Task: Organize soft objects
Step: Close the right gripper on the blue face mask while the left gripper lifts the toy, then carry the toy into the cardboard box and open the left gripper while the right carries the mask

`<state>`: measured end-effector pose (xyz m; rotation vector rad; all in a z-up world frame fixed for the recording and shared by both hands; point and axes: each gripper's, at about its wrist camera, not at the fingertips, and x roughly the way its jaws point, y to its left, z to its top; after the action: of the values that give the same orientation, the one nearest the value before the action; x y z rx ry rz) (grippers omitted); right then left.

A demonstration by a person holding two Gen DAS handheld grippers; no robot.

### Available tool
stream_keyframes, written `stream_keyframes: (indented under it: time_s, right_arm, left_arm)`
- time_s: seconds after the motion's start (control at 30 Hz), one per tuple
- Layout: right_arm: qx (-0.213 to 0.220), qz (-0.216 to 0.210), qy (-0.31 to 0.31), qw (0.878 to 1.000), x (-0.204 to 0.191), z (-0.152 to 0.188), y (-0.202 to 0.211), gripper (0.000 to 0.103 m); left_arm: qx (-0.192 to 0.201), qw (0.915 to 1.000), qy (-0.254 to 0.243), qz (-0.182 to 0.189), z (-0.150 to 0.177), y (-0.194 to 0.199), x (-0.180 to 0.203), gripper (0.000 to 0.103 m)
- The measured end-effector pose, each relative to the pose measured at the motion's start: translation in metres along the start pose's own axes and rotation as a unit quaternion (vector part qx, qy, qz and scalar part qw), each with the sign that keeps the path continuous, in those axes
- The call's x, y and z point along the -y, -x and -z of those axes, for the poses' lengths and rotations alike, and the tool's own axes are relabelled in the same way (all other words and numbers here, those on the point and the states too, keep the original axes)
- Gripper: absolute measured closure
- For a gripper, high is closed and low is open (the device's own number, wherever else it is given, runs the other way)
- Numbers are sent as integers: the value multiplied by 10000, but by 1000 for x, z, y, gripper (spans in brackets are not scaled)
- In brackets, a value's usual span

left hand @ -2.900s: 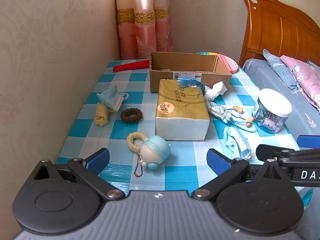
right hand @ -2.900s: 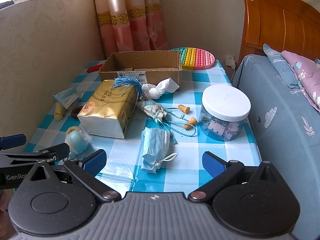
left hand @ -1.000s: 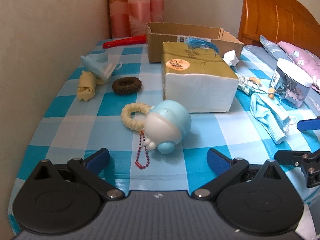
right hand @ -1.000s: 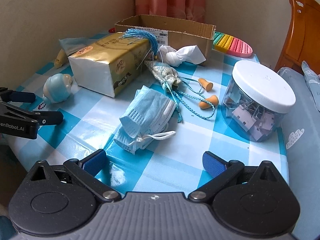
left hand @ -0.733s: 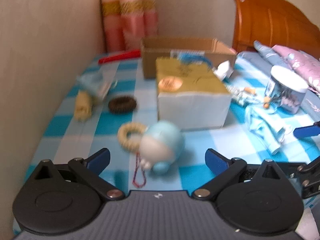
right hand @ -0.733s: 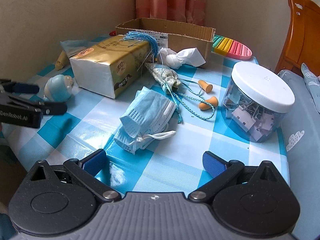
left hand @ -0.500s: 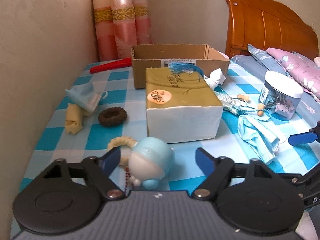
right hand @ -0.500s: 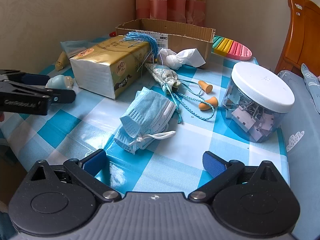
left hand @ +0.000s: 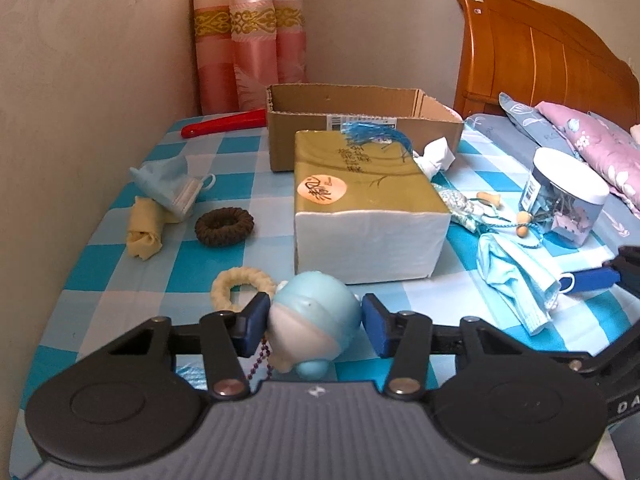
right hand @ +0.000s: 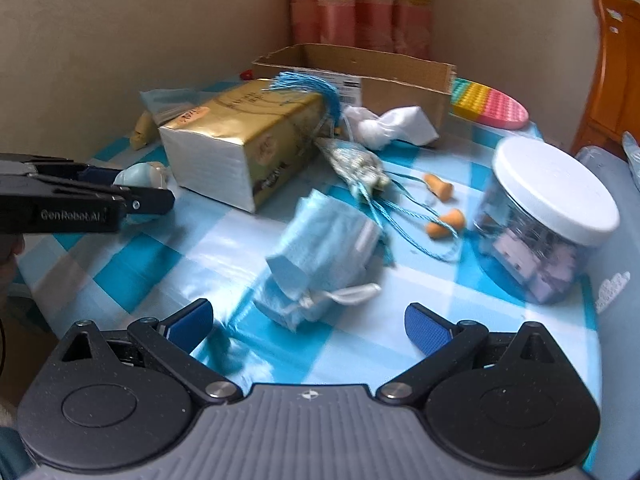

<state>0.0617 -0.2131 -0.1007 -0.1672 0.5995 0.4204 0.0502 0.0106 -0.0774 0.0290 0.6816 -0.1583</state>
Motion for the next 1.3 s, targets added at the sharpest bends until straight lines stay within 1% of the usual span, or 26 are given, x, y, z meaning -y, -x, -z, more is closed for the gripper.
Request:
stream_keyframes:
  time_s: [0.27, 0.37, 0.43, 0.57, 0.63, 0.67, 0.73, 0.83, 0.9, 1.1, 1.3]
  right_arm:
    - [141, -15, 236, 9996, -8, -19, -11, 2]
    - [147, 52, 219, 9996, -7, -25, -14, 6]
    - [132, 85, 201, 9997, -7, -28, -17, 13]
    - [58, 166, 155, 9997, -7, -31, -21, 24]
    - [37, 235, 138, 9996, -8, -32, -21, 35]
    - [5, 259, 135, 9996, -8, -32, -22, 38]
    - [-60, 355, 122, 9993, -8, -33, -21, 47]
    - [-70, 375, 104, 9992, -7, -33, -18, 52]
    - [-44, 387, 135, 9991, -7, -33, -13, 55]
    - [92, 413, 234, 9988, -8, -33, 8, 56]
    - [293, 451, 319, 9980, -6, -35, 31, 56]
  left_arm:
    - [55, 10000, -68, -42, 2, -2, 1, 52]
    - [-11, 10000, -64, -63, 3, -7, 0, 52]
    - [-94, 10000, 5, -2, 3, -9, -2, 53]
    - [-11, 10000, 12, 25, 1, -5, -4, 56]
    - [10, 10000, -23, 56, -1, -3, -4, 56]
    - [-4, 10000, -43, 79, -1, -2, -4, 56]
    - [-37, 9999, -48, 140, -3, -1, -6, 57]
    - [-73, 9996, -68, 254, -6, 3, -8, 57]
    - [-73, 9995, -124, 267, -7, 8, -8, 57]
    - [2, 9988, -374, 305, -18, 29, -5, 58]
    - [107, 9979, -456, 456, -42, 46, -3, 58]
